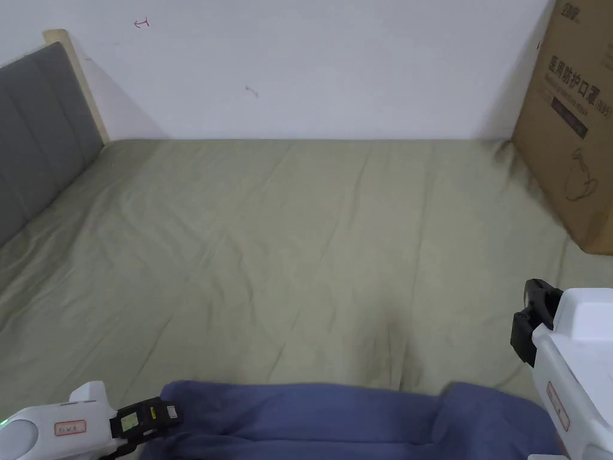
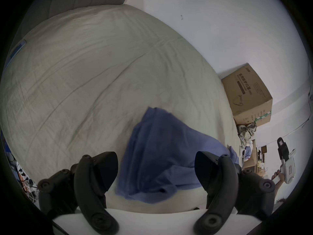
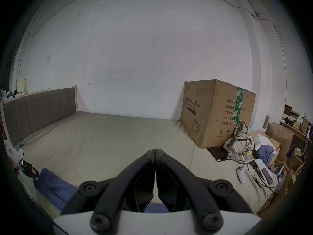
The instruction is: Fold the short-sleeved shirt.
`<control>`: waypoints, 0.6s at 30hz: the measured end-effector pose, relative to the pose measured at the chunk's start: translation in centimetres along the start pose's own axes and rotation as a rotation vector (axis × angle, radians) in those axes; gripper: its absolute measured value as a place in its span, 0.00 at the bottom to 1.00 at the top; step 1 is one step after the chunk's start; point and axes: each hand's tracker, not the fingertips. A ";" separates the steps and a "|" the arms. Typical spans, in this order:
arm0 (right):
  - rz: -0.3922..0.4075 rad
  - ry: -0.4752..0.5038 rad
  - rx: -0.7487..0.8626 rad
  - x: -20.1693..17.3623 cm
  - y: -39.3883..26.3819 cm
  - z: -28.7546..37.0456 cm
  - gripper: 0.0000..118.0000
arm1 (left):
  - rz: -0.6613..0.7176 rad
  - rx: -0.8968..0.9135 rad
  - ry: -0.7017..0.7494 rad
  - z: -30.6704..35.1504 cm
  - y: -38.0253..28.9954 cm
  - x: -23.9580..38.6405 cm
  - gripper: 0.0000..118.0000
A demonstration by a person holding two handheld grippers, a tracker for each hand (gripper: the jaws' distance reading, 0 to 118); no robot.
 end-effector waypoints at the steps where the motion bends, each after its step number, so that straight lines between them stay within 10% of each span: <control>1: 0.001 -0.002 -0.006 0.0 -0.2 -0.1 0.00 | 0.000 0.006 0.011 -0.4 0.2 -0.4 0.83; 9: 0.012 -0.016 -0.048 0.4 -1.0 -1.1 0.00 | -0.047 -0.002 0.012 -2.9 0.5 -0.7 0.51; 15: 0.008 -0.023 -0.051 0.9 -0.8 -1.2 0.00 | -0.120 0.004 0.034 -4.1 1.3 -2.1 0.05; 18: 0.004 -0.022 -0.048 1.2 -0.6 -1.1 0.00 | -0.202 0.022 0.079 -3.5 0.9 -0.6 0.03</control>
